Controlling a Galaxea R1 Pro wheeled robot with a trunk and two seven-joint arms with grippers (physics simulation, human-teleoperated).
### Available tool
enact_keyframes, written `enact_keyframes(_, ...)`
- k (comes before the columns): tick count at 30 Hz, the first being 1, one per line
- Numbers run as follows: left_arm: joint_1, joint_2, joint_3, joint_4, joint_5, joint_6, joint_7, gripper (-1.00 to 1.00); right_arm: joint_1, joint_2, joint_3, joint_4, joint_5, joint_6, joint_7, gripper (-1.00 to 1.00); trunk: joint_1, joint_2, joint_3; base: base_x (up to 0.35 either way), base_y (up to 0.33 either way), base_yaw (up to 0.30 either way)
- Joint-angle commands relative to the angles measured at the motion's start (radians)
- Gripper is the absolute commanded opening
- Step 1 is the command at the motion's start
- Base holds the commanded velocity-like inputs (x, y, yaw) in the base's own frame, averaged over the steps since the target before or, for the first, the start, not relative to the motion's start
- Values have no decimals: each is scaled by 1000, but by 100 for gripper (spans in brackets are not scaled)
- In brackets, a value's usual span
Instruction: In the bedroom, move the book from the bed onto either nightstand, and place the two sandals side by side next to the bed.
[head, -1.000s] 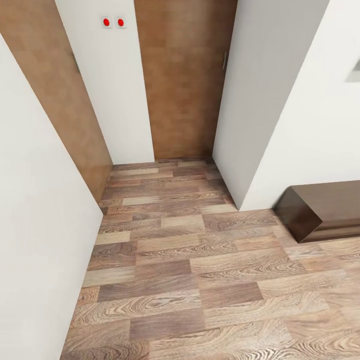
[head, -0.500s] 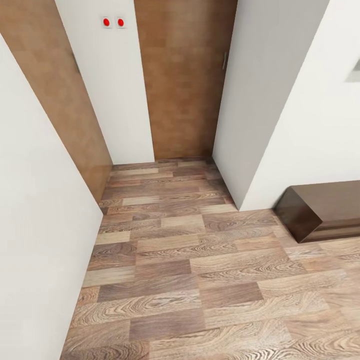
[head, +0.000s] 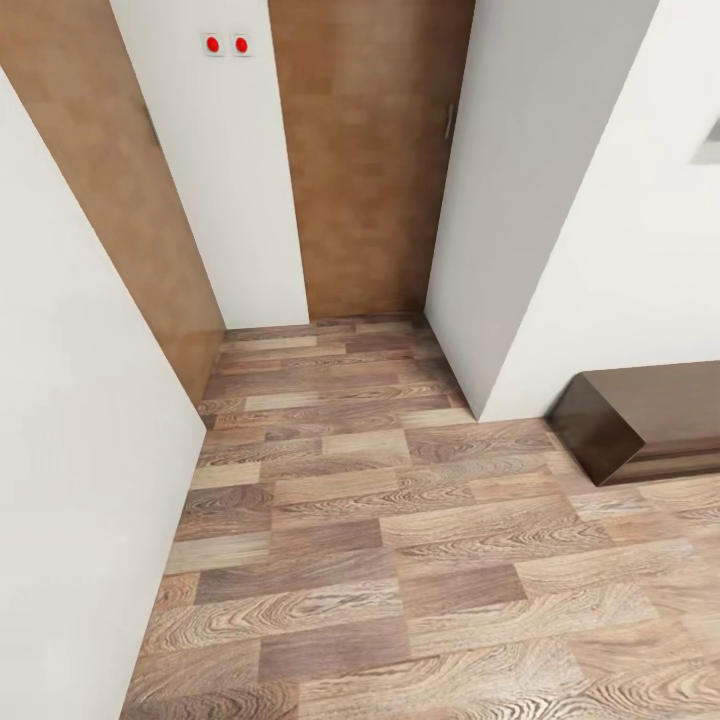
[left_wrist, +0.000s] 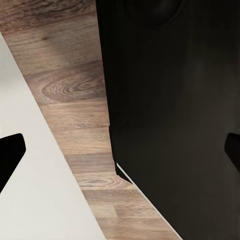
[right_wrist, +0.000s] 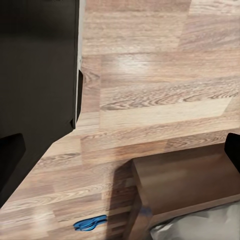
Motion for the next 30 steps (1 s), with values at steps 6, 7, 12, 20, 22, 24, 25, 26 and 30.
enact_keyframes(6,0,1,-9,0,10,-2,4,100,0,1,9,-4,1,10,-3,100,0,0,-1,0,0,-29)
enact_keyframes(7,0,1,-9,0,10,-2,4,100,0,1,9,-4,1,10,-3,100,0,0,-1,0,0,-54)
enact_keyframes(12,0,1,-9,0,10,-2,4,100,0,2,9,-4,1,10,-4,100,0,0,-1,0,0,-55)
enact_keyframes(20,0,0,-9,0,10,-2,4,100,0,2,9,-4,-1,9,-4,100,0,0,-1,0,0,-23)
enact_keyframes(22,0,0,-9,0,10,-2,4,100,0,2,9,-4,-1,9,-4,100,0,0,-1,0,0,-10)
enact_keyframes(24,0,0,-9,0,10,-2,4,100,0,2,8,-4,-1,8,-4,100,0,0,-1,0,0,-7)
enact_keyframes(25,0,0,-9,0,10,-2,4,100,0,2,8,-4,-2,8,-4,100,0,0,-1,0,0,-10)
enact_keyframes(26,0,0,-9,0,10,-2,4,100,0,2,8,-4,-2,8,-4,100,0,0,-1,0,0,-17)
enact_keyframes(30,0,0,-9,0,9,-2,4,100,0,2,8,-3,-3,8,-4,100,0,0,-1,0,0,-36)
